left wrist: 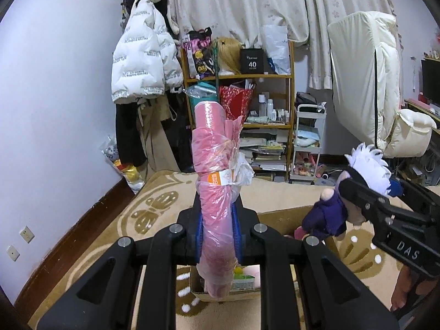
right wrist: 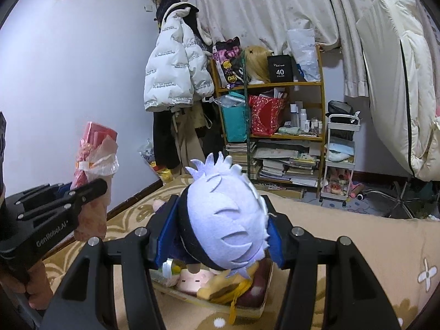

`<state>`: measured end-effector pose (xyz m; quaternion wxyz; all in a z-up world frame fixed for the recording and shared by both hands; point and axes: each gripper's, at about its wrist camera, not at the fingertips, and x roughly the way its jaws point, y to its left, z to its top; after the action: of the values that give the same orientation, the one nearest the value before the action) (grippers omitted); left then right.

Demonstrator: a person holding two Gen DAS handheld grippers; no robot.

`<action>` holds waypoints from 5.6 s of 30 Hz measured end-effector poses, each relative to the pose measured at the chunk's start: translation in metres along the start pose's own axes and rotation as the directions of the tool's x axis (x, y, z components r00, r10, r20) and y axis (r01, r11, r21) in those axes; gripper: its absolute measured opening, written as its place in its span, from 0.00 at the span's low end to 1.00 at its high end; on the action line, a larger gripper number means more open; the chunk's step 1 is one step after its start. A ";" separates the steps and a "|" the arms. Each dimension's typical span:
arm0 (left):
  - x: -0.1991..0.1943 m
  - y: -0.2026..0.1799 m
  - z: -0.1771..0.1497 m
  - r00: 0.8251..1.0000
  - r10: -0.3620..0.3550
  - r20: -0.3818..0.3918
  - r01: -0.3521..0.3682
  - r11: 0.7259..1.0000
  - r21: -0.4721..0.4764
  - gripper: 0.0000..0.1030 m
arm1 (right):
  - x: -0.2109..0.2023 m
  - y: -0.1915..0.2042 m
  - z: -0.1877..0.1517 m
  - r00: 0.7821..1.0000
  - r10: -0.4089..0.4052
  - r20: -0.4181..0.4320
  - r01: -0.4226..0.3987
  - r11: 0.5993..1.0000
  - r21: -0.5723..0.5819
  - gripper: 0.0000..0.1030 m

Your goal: Organize soft objects

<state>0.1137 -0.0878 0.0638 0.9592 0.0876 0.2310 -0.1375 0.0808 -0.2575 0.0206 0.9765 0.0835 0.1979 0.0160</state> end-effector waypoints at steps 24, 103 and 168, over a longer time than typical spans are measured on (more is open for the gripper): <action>0.100 0.001 -0.056 0.966 -0.061 -0.250 0.055 0.998 -0.030 0.16 | 0.083 -0.021 -0.048 0.985 0.038 -0.169 -0.030 0.998 0.053 0.58; -0.148 0.038 -0.047 0.993 0.097 0.067 -0.095 0.995 -0.025 0.98 | -0.128 0.029 -0.032 0.999 -0.039 0.031 0.039 0.999 0.008 1.00; -0.113 0.037 -0.096 0.998 0.051 0.039 -0.051 0.999 -0.020 0.98 | -0.124 -0.008 -0.083 0.997 -0.082 0.006 0.082 0.996 0.042 1.00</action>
<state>-0.0121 -0.0056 0.0364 0.9676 0.0816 0.2109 -0.1125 -0.0655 -0.2607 -0.0085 0.9752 0.0955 0.1978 -0.0285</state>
